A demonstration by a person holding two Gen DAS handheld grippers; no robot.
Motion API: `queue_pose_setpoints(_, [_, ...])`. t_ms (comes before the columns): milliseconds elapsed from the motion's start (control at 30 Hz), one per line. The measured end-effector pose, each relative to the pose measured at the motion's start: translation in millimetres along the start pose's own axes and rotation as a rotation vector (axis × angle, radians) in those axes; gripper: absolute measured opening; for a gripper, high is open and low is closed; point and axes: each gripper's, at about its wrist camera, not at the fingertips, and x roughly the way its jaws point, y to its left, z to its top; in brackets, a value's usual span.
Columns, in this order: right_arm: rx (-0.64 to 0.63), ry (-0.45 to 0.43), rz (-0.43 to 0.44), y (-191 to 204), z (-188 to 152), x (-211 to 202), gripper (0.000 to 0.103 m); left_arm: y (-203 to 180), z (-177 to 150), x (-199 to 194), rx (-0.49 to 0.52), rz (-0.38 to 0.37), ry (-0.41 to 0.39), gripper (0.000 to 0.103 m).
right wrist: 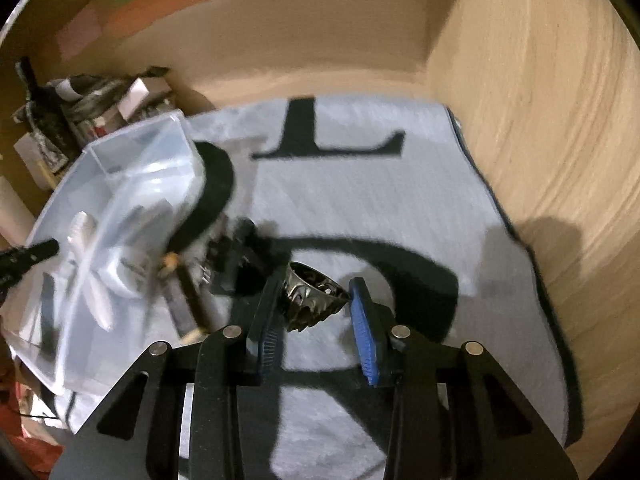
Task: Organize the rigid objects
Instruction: 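Grasp the dark round brush head with the right tool, then lower the brush head into the box with the right tool and release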
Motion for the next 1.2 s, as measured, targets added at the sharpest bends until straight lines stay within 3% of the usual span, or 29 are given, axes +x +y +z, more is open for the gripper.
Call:
queue_pose_setpoints(400, [-0.168,-0.177,0.110,62,51,-30,0.031,0,0,0,-0.002,0.000,0.001,0.013])
queue_pose_setpoints(600, [-0.243,-0.200,0.189,97,64,-28,0.031,-1,0,0,-0.002,0.000,0.000,0.013])
queue_pose_setpoints(900, [-0.342,-0.183,0.257,139,68,-21,0.031,0,0,0,-0.004,-0.001,0.000,0.013])
queue_pose_setpoints(1200, [-0.449,-0.055,0.282,167,67,13,0.031,-1,0,0,-0.003,0.002,-0.001,0.013])
